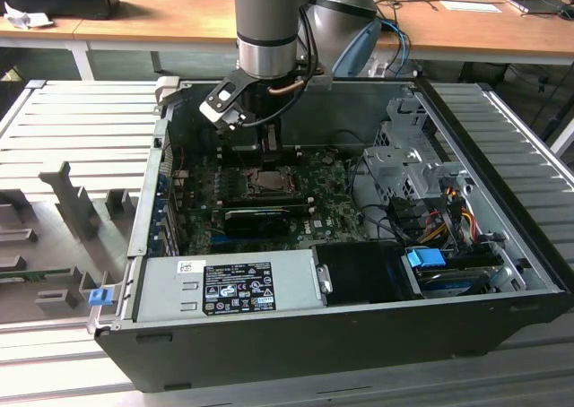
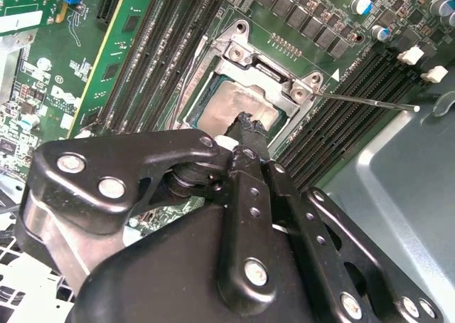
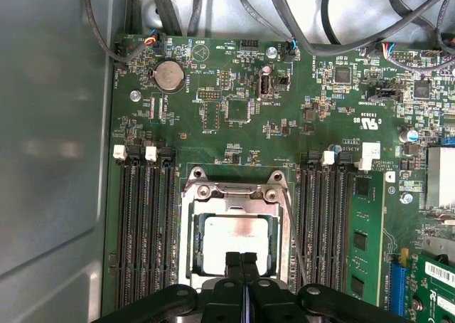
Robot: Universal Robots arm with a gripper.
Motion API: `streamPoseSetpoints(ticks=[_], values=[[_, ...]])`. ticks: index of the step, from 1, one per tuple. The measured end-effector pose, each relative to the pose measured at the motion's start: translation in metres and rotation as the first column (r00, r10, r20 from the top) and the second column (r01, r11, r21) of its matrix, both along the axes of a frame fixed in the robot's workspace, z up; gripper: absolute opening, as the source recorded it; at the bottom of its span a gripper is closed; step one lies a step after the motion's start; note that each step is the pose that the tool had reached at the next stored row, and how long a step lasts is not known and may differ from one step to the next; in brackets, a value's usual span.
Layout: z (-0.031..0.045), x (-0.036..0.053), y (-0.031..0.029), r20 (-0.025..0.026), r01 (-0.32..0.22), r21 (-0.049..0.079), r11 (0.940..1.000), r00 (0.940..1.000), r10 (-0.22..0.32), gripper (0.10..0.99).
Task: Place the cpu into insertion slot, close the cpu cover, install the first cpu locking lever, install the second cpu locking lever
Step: 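Install the first cpu locking lever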
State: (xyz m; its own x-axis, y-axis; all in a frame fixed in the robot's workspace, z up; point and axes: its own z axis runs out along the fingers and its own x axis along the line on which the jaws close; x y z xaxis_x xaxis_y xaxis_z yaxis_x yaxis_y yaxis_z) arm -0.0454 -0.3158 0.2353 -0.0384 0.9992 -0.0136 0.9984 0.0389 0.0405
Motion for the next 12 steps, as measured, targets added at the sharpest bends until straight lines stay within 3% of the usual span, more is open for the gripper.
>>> streamPoseSetpoints(ticks=[12], values=[[0.0083, 0.0, 0.0, 0.0, 0.0, 0.0, 1.0, 1.0, 0.0, 0.106]])
